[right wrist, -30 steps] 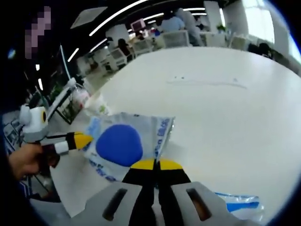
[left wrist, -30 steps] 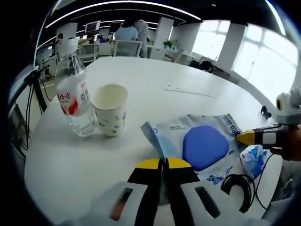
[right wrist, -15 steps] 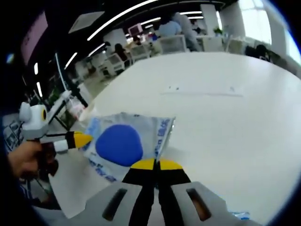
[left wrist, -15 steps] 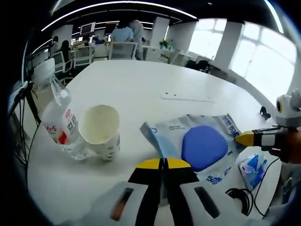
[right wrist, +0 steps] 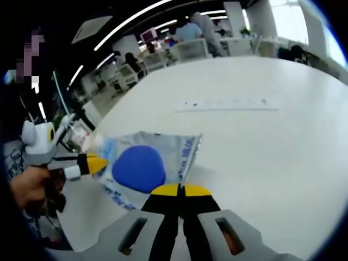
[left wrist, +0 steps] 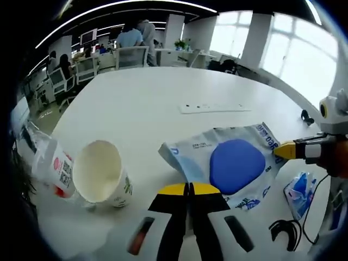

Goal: Arrange the tabletop items into an orderly group along one side of the table until the central work area is clear of visible clutter.

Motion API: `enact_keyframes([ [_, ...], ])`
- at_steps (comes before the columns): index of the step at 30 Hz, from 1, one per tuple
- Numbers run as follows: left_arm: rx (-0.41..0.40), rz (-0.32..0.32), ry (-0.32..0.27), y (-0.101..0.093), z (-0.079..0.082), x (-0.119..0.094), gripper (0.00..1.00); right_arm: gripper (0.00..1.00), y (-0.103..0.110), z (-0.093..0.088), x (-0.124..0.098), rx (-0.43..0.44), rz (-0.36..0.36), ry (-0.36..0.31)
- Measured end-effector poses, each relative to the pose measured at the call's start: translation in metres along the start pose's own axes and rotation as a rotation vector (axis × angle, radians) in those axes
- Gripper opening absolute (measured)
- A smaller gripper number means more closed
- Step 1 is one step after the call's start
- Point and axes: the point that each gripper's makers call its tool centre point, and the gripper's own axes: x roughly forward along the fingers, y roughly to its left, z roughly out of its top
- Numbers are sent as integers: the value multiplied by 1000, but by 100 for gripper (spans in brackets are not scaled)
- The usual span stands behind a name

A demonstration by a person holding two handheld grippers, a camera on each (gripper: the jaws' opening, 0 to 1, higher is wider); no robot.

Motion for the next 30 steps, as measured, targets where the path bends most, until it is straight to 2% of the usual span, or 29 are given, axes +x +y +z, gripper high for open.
enact_keyframes([
  [8,-63,39,11,6,5,8,0,0,-2,-1,9,26,0,2],
  [14,-68,94,59,15,-2,13,0,0,2,1,20,56,13,5],
  [20,-98,124,69,22,-1,17,0,0,4,-1,28,61,18,17],
  [30,-73,139,90,24,0,23,0,0,1,-4,34,82,15,24],
])
